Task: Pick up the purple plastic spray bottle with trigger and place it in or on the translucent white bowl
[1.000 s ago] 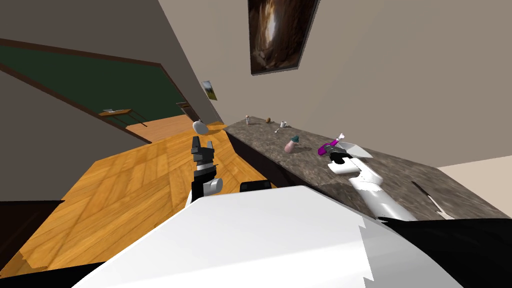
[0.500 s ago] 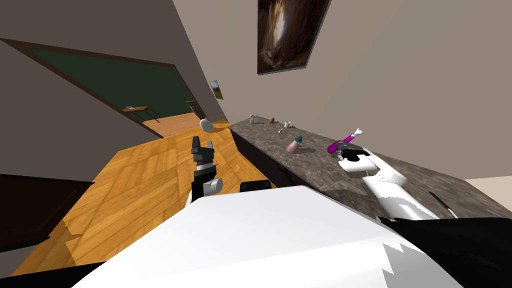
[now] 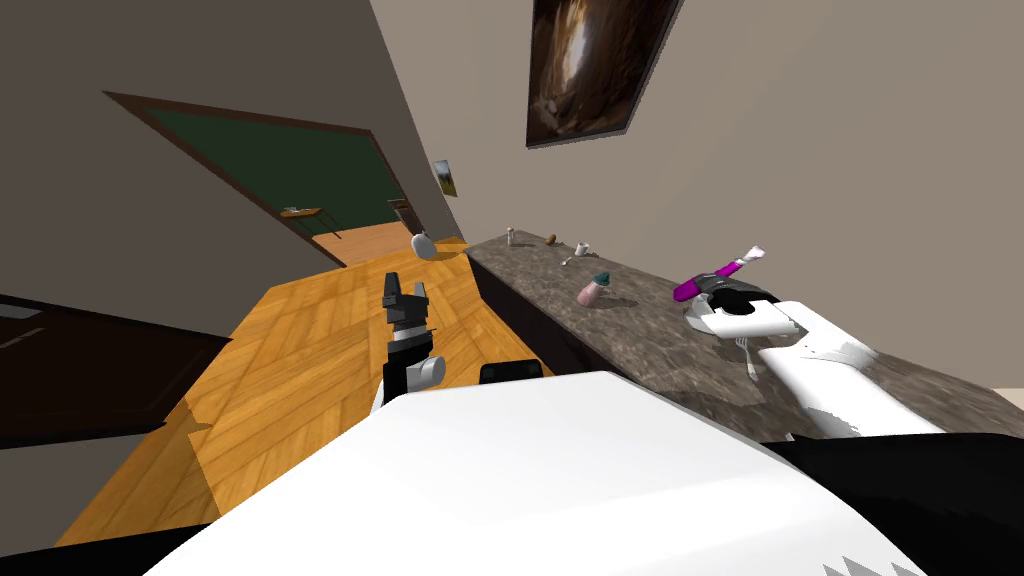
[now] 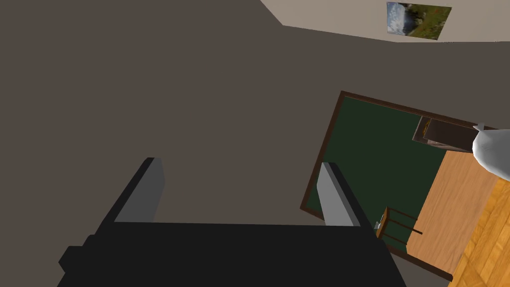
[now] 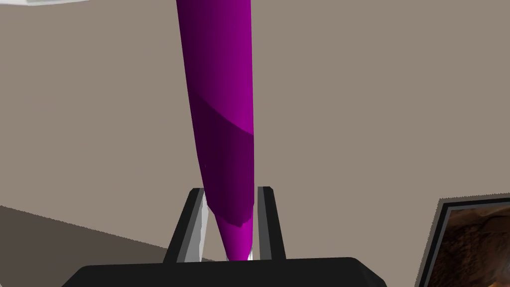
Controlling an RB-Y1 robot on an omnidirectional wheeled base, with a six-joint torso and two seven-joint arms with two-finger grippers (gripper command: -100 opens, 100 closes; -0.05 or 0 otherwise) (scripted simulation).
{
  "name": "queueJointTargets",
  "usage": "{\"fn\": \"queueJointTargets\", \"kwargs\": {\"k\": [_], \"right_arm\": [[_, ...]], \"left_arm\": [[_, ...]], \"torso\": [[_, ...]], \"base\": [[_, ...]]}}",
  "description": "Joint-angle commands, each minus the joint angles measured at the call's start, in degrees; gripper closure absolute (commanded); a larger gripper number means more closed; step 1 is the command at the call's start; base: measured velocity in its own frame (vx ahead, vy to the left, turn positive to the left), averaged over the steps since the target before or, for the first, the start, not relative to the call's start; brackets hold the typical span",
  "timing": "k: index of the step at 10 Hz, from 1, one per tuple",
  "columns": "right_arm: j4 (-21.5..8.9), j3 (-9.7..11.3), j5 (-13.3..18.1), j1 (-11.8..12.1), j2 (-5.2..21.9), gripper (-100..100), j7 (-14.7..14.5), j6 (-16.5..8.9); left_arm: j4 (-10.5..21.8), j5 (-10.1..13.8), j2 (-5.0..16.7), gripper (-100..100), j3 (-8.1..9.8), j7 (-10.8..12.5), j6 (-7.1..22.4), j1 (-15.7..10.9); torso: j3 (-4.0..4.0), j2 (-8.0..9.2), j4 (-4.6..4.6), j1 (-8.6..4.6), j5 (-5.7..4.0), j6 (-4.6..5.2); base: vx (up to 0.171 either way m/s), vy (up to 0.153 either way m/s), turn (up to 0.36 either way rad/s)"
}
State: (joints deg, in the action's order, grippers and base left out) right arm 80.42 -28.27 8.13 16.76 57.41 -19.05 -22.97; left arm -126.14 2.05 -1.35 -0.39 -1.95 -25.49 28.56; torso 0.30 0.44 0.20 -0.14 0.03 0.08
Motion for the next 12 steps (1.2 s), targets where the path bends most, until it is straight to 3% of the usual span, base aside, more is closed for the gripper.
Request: {"fn": "queueJointTargets", "kwargs": {"k": [1,7,10,12], "right_arm": [[-0.76,-0.93,-1.57,0.25,1.81,100,0.46,-0.79],[-3.03,-1.75,-7.75,1.34,9.20,100,1.75,-4.74],[-3.89,-0.79,-10.26,1.84,12.35,100,2.20,-6.93],[-4.52,0.94,-12.27,2.26,14.98,100,2.53,-9.07]], "left_arm": [[0.00,0.00,0.00,0,0.00,0.00,0.00,0.00],[0.00,0.00,0.00,0,0.00,0.00,0.00,0.00],[0.00,0.00,0.01,0,0.01,0.00,0.00,0.00],[0.00,0.00,0.01,0,0.01,0.00,0.00,-0.01]], "torso": [[0.00,0.00,0.00,0.00,0.00,0.00],[0.03,0.08,-0.01,-0.12,-0.05,0.04],[0.07,0.13,0.00,-0.23,-0.04,0.07],[0.09,0.22,-0.01,-0.34,-0.08,0.09]], "base": [[-0.066,-0.037,0.147],[-0.094,-0.061,0.133],[-0.112,-0.096,0.099],[-0.162,-0.112,0.107]]}}
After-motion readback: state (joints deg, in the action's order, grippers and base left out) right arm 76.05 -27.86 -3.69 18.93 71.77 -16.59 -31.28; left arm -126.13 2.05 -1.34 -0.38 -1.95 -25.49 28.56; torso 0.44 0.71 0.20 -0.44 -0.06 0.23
